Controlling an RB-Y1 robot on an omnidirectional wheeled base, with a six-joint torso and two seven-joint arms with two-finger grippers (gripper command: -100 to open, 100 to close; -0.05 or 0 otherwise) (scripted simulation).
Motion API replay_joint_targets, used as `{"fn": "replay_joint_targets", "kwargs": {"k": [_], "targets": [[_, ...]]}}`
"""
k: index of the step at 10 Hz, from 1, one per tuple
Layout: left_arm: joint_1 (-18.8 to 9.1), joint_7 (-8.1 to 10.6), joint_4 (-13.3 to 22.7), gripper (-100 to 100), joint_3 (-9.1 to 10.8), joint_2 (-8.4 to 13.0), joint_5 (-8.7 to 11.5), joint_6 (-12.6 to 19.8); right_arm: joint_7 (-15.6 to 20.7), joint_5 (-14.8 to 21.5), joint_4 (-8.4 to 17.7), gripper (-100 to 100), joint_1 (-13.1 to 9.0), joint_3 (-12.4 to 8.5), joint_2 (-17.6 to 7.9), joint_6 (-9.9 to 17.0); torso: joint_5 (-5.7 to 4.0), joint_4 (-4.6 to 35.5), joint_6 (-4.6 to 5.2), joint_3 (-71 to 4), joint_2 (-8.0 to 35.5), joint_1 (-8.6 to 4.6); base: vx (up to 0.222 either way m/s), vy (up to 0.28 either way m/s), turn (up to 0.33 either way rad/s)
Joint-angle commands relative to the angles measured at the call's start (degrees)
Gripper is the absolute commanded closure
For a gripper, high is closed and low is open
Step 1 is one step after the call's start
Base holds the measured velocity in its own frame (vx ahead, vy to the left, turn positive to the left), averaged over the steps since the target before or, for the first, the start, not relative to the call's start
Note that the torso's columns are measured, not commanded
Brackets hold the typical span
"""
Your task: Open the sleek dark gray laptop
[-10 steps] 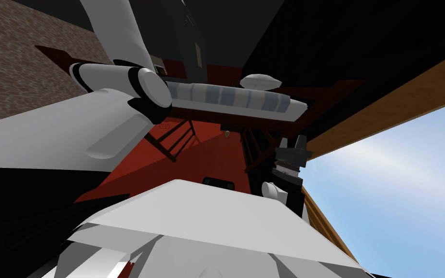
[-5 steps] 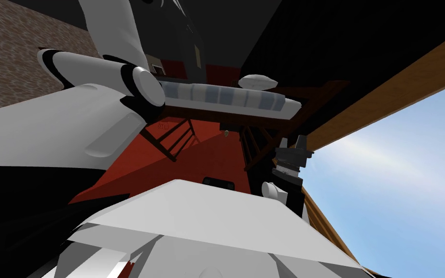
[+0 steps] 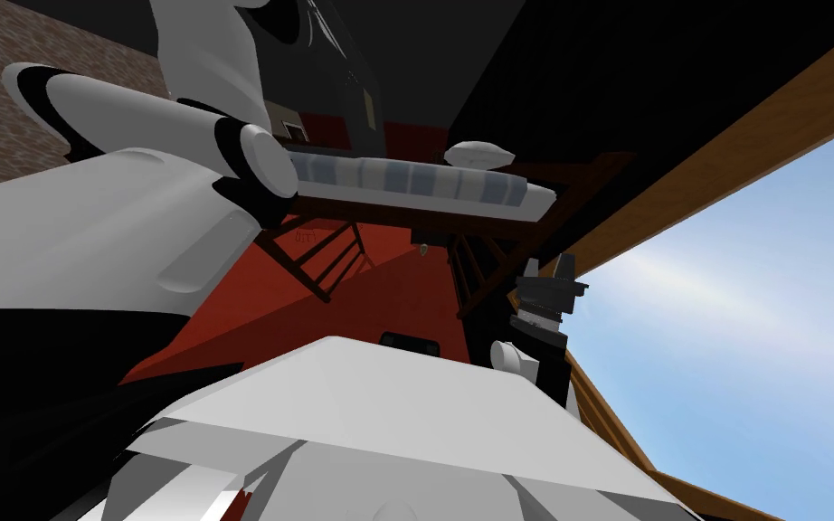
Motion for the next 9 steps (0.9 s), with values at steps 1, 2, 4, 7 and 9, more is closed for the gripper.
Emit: {"fn": "replay_joint_targets", "kwargs": {"k": [1,2,4,7,9], "targets": [[0.3,3.13,5.9,-100,-4.81,3.2,3.8,-4.7,0.0,0.0,0.0,0,0.0,0.0,0.0,0.0,-0.01,0.0,0.01,0.1,0.1,0.00,-0.083,0.000,-0.042],[0.3,3.13,8.0,-100,-5.60,3.2,3.8,-5.9,0.0,0.0,0.0,0,0.0,0.0,0.0,0.0,0.00,0.0,-0.01,0.1,0.1,-0.02,-0.033,-0.004,0.005],[0.3,0.38,4.3,100,-2.03,0.4,1.0,-2.6,0.0,0.0,0.0,0,0.0,0.0,0.0,0.0,-0.14,0.1,0.04,0.1,0.0,-0.23,0.026,0.006,0.040],[0.3,0.38,1.2,100,-0.68,0.0,0.1,-0.6,0.0,0.0,0.0,0,0.0,0.0,0.0,0.0,-0.17,0.1,0.09,0.1,0.1,-0.34,0.058,0.000,0.015],[0.4,-2.37,-2.9,100,3.51,-3.3,-3.7,3.2,0.0,0.0,0.0,0,0.0,0.0,0.0,0.0,-0.15,0.1,0.08,0.1,0.2,-0.27,0.065,-0.001,0.052]]}}
